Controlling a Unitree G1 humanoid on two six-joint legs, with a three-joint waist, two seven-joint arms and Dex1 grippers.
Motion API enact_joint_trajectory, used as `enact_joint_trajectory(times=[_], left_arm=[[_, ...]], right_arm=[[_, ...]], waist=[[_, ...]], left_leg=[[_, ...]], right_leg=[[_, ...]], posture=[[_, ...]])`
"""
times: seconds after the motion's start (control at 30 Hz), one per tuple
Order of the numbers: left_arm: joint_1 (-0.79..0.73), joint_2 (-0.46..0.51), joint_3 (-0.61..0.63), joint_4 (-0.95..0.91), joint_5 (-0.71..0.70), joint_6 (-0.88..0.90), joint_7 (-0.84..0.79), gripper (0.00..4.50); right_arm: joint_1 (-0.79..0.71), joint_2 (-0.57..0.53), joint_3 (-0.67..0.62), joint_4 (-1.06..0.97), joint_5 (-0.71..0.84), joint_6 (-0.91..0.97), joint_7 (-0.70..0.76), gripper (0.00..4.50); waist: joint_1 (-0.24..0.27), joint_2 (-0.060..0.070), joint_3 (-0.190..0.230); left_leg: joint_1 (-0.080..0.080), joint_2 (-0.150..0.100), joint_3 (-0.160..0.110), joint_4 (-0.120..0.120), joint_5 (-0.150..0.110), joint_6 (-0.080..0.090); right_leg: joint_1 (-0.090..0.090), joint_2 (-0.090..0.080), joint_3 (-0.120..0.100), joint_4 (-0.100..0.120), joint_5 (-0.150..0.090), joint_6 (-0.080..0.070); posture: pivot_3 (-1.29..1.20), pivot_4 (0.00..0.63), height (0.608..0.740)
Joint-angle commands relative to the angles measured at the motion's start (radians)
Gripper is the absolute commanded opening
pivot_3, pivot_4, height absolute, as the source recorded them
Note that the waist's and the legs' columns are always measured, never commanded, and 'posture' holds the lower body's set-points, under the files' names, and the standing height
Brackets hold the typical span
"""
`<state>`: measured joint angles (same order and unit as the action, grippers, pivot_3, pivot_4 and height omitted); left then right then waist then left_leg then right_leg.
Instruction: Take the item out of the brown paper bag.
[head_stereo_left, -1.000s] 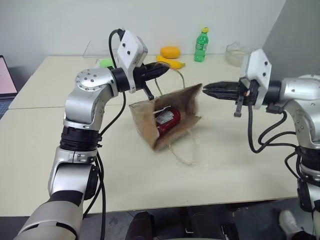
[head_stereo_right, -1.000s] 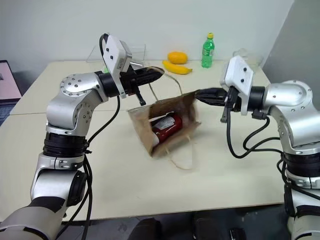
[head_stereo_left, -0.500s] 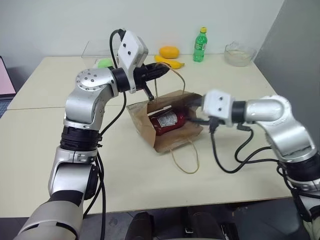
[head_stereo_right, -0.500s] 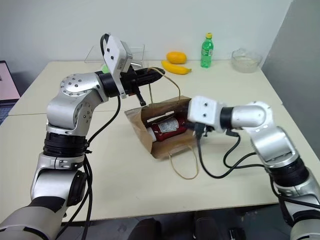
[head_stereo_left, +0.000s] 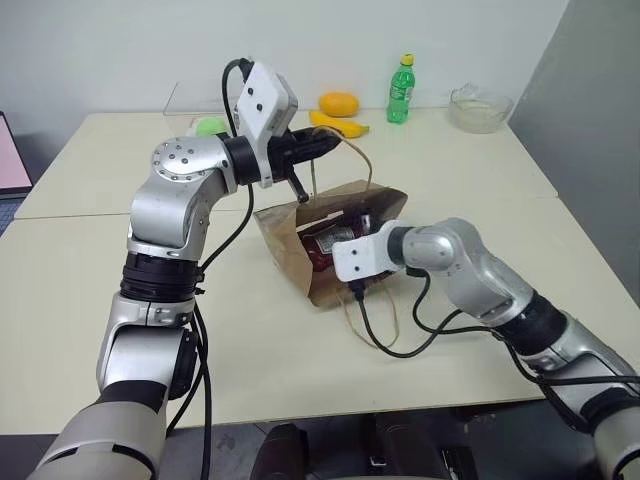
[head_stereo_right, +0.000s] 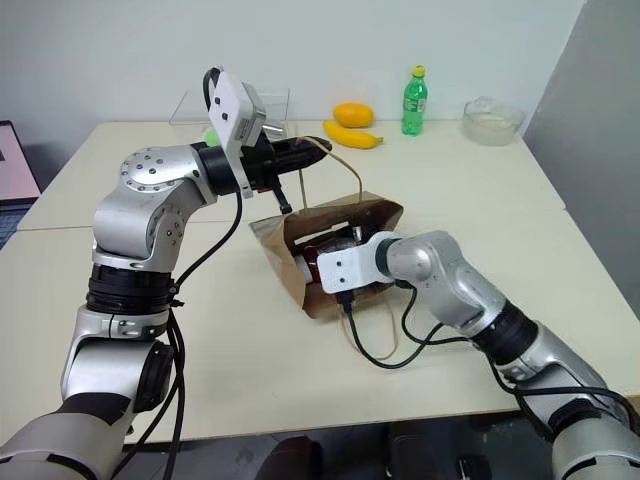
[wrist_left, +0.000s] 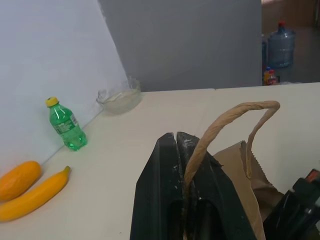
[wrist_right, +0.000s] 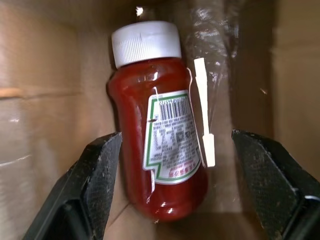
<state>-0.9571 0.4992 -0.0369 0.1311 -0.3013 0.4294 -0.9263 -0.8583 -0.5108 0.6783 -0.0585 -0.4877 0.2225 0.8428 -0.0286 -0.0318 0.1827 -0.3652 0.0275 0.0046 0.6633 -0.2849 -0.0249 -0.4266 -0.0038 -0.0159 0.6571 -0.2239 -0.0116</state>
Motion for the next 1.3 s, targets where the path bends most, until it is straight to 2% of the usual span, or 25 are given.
enact_joint_trajectory(times=[0.03,0.4,0.8,0.83,0.87,0.97,1.1,1.3], left_arm=[[-0.031,0.001,0.007,-0.025,-0.007,-0.01,0.0,0.0],[-0.029,0.005,0.007,-0.032,-0.007,-0.006,-0.004,0.0],[-0.031,0.005,0.005,-0.036,-0.007,-0.002,-0.006,0.0],[-0.031,0.005,0.005,-0.036,-0.007,-0.002,-0.006,0.0],[-0.03,0.005,0.005,-0.037,-0.008,-0.001,-0.005,0.0],[-0.028,0.008,0.007,-0.038,-0.007,-0.001,-0.005,0.0],[-0.029,0.012,0.01,-0.034,-0.006,-0.003,-0.006,0.0],[-0.031,0.018,0.009,-0.026,-0.001,-0.011,-0.01,0.0]], right_arm=[[-0.044,0.032,0.044,0.087,-0.092,-0.088,-0.027,3.69],[-0.143,0.182,0.078,0.459,-0.223,-0.247,-0.143,3.69],[-0.27,0.34,0.094,0.927,-0.268,-0.326,-0.263,3.69],[-0.275,0.347,0.092,0.951,-0.267,-0.331,-0.269,3.31],[-0.28,0.354,0.09,0.975,-0.265,-0.337,-0.278,3.13],[-0.288,0.364,0.076,1.013,-0.257,-0.359,-0.322,2.78],[-0.288,0.356,0.053,0.994,-0.242,-0.387,-0.347,2.75],[-0.24,0.292,-0.007,0.805,-0.193,-0.404,-0.281,2.75]], waist=[[0.0,0.0,0.0],[-0.002,0.0,0.0],[-0.008,-0.001,-0.001],[-0.008,-0.001,-0.001],[-0.008,-0.001,-0.001],[-0.008,-0.001,-0.001],[-0.008,-0.001,-0.001],[-0.004,-0.001,-0.001]], left_leg=[[0.0,0.0,0.0,0.0,0.0,0.0],[0.0,0.0,0.0,0.0,0.0,0.0],[0.004,0.001,0.001,0.0,0.0,0.0],[0.006,0.001,0.002,0.0,0.0,0.0],[0.007,0.001,0.002,0.0,0.0,0.0],[0.009,0.001,0.002,0.0,0.0,0.0],[0.009,0.001,0.001,0.0,0.0,0.0],[0.004,0.001,0.0,0.0,0.0,0.0]], right_leg=[[0.0,0.0,0.0,0.0,0.0,0.0],[0.0,0.0,0.0,0.001,0.0,0.0],[0.0,0.0,0.003,0.005,0.0,-0.001],[0.001,0.0,0.003,0.006,0.0,-0.001],[0.002,0.0,0.003,0.006,0.001,-0.001],[0.003,0.001,0.003,0.007,0.001,-0.001],[0.003,0.001,0.003,0.007,0.001,-0.002],[0.0,0.001,0.003,0.006,0.001,-0.002]], posture=[[0.0,0.15,0.74],[0.0,0.15,0.74],[0.0,0.15,0.74],[0.0,0.15,0.74],[0.0,0.15,0.74],[0.0,0.15,0.74],[0.0,0.15,0.74],[0.0,0.15,0.74]])
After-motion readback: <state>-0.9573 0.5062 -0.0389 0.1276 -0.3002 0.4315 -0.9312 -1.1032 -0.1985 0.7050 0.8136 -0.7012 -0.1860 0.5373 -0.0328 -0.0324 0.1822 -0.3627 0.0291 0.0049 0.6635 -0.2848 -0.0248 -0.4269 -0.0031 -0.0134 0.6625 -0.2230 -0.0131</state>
